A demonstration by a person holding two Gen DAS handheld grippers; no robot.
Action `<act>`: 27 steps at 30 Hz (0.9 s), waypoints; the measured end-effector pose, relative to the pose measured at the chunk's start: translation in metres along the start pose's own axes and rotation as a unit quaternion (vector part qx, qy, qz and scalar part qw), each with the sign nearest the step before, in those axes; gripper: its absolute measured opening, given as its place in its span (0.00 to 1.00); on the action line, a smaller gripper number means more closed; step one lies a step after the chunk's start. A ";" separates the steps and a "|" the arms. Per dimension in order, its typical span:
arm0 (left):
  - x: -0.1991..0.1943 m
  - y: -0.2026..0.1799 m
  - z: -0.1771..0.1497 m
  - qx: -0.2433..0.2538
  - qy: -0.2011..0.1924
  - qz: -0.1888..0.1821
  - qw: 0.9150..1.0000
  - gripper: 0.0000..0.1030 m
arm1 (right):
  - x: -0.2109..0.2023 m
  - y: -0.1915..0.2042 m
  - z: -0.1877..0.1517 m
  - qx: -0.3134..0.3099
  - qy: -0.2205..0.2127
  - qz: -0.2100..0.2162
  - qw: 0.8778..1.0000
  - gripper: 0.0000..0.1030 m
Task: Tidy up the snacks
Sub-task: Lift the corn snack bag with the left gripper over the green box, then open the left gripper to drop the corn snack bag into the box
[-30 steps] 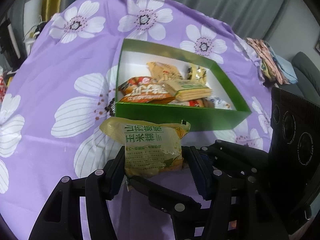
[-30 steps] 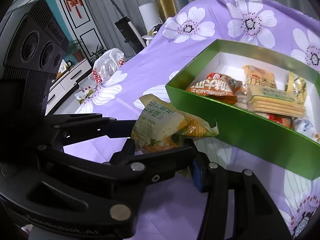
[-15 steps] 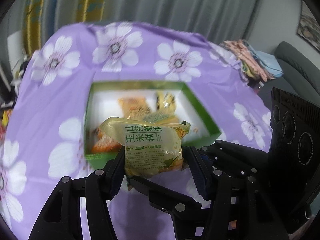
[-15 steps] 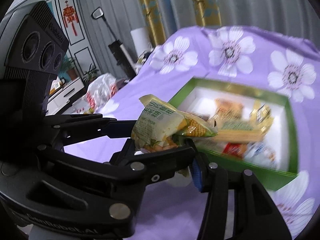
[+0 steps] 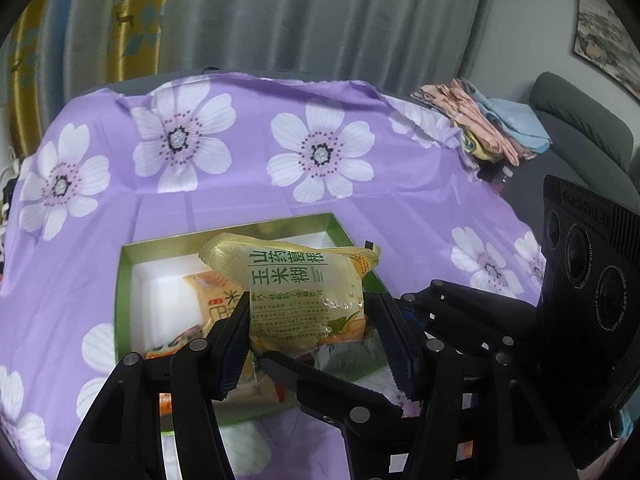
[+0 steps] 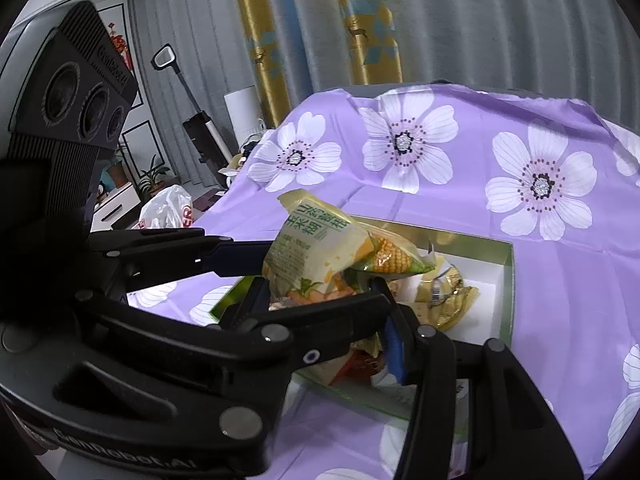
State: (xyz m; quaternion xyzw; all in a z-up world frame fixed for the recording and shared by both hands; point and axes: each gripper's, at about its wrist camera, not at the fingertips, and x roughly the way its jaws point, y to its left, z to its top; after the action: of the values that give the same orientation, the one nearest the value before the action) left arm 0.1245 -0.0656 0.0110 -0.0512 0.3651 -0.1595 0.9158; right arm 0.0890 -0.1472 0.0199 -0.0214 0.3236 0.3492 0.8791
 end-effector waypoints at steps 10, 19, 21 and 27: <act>0.042 0.006 0.002 -0.010 0.034 -0.008 0.999 0.58 | 0.024 -0.030 -0.007 0.027 0.024 0.001 0.999 0.51; 0.062 0.011 0.000 -0.018 0.052 -0.015 0.998 0.58 | 0.038 -0.041 -0.013 0.038 0.042 -0.001 0.998 0.51; 0.065 0.012 -0.001 -0.020 0.055 -0.015 0.998 0.58 | 0.041 -0.042 -0.014 0.039 0.046 -0.001 0.998 0.51; 0.073 0.015 -0.002 -0.024 0.064 -0.016 0.997 0.58 | 0.047 -0.044 -0.016 0.043 0.057 -0.003 0.997 0.53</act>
State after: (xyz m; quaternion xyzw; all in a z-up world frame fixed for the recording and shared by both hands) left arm 0.1772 -0.0752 -0.0416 -0.0689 0.4262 -0.1685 0.8861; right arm 0.1341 -0.1566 -0.0283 -0.0048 0.3880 0.3306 0.8603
